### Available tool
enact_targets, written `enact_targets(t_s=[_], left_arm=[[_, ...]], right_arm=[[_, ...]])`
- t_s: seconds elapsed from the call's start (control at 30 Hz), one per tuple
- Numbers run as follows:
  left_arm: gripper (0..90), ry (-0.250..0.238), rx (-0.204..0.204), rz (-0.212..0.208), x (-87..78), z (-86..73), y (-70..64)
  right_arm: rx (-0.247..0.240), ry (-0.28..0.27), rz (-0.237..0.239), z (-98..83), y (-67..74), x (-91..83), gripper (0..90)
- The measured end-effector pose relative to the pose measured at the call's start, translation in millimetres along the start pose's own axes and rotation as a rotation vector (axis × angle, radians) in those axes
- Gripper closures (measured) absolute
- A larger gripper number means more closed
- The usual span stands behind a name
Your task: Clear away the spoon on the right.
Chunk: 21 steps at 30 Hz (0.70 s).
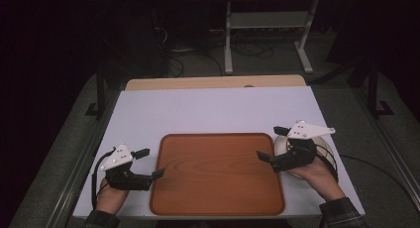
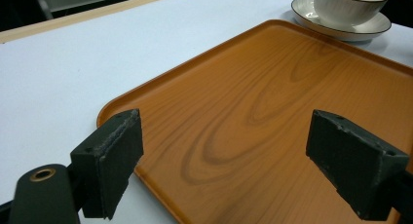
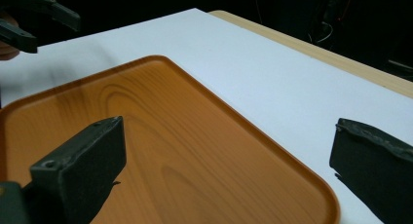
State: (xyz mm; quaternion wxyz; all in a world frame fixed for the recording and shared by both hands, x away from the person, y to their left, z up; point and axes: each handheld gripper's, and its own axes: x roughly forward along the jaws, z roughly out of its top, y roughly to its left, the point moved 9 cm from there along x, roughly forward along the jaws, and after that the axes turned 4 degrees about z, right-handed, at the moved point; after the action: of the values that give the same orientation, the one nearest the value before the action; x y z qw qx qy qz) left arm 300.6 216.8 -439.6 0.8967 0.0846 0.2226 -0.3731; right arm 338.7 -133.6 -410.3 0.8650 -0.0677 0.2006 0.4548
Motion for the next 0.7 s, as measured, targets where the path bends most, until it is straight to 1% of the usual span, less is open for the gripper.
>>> enact_targets(t_s=[0.13, 0.2, 0.27, 0.3, 0.33, 0.43, 0.5, 0.7], left_arm=[[13.0, 0.002, 0.0, -0.002, 0.9, -0.3, -1.2], [12.9, 0.001, 0.001, -0.004, 0.7, -0.1, -1.7], [12.9, 0.0, 0.001, -0.006, 0.8, -0.1, -1.9], [12.9, 0.001, 0.0, -0.007, 1.3, -0.3, -1.7], [12.9, 0.001, 0.0, -0.007, 1.3, -0.3, -1.7], [12.9, -0.001, 0.009, -0.003, 0.6, 0.4, -2.3], [12.9, -0.003, 0.009, -0.006, 0.5, 0.8, -2.4], [13.0, 0.0, 0.002, -0.008, 1.0, -0.3, -2.2]], right_arm=[[0.003, 0.003, -0.011, 1.5, -6.4, -1.5, 0.0], [0.001, -0.004, -0.015, 3.4, -9.4, -3.6, 3.9], [0.003, -0.005, -0.017, 4.3, -10.8, -4.3, 3.8], [0.003, -0.006, -0.024, 5.9, -15.3, -5.8, 3.9], [0.003, -0.006, -0.024, 5.9, -15.3, -5.8, 3.9], [0.01, -0.007, -0.042, 6.2, -24.2, -7.7, 4.1], [0.022, -0.003, -0.051, 5.6, -28.4, -7.8, 4.1], [0.036, 0.014, -0.064, 5.6, -40.2, -5.9, 4.5]])
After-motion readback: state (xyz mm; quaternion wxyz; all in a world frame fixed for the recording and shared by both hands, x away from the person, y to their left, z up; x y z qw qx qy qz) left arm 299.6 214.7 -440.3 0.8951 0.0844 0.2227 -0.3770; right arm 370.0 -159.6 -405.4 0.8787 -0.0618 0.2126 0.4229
